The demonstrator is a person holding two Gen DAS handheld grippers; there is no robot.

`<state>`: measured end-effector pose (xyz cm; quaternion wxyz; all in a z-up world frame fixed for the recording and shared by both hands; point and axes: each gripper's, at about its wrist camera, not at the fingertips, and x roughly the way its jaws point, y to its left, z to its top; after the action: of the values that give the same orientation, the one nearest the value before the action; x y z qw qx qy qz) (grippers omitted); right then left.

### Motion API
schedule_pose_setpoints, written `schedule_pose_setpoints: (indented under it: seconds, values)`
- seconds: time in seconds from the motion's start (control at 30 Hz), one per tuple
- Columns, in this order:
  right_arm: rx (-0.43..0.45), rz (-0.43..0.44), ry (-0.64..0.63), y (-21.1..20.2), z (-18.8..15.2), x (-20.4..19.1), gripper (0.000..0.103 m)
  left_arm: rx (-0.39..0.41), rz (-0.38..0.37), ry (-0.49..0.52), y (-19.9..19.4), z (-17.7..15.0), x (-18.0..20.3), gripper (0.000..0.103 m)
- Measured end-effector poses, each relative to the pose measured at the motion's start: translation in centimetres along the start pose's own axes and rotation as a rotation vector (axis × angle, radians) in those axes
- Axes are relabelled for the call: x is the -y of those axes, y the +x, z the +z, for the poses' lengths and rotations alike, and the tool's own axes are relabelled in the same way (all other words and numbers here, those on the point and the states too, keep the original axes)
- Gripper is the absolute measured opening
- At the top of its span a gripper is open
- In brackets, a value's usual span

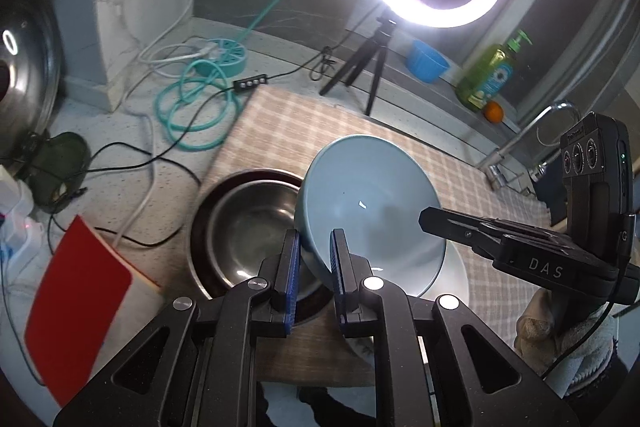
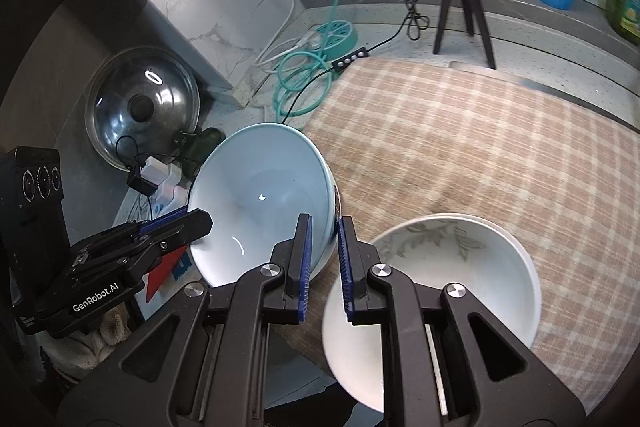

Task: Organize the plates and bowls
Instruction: 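Lift the small white bowl with the left gripper and carry it over the steel bowls, then lower the white bowl into the red-sided steel bowl, gripping the rims together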

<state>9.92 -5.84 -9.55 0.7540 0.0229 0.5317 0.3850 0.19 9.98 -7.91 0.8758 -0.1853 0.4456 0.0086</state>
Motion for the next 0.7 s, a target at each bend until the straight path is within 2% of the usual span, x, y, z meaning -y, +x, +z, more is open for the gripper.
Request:
schedule_pose_setpoints:
  seconds: [0.33, 0.7]
  values:
    - [-0.078, -0.018, -0.037, 4.4, 0.5, -1.9, 0.013, -0.04, 0.02, -0.09, 1.3, -0.4, -4.4, 0.013]
    - [-0.128, -0.054, -0.048, 7.1, 0.3, -2.1, 0.013, -0.083, 0.034, -0.103, 2.8, -0.8, -5.8, 0.013]
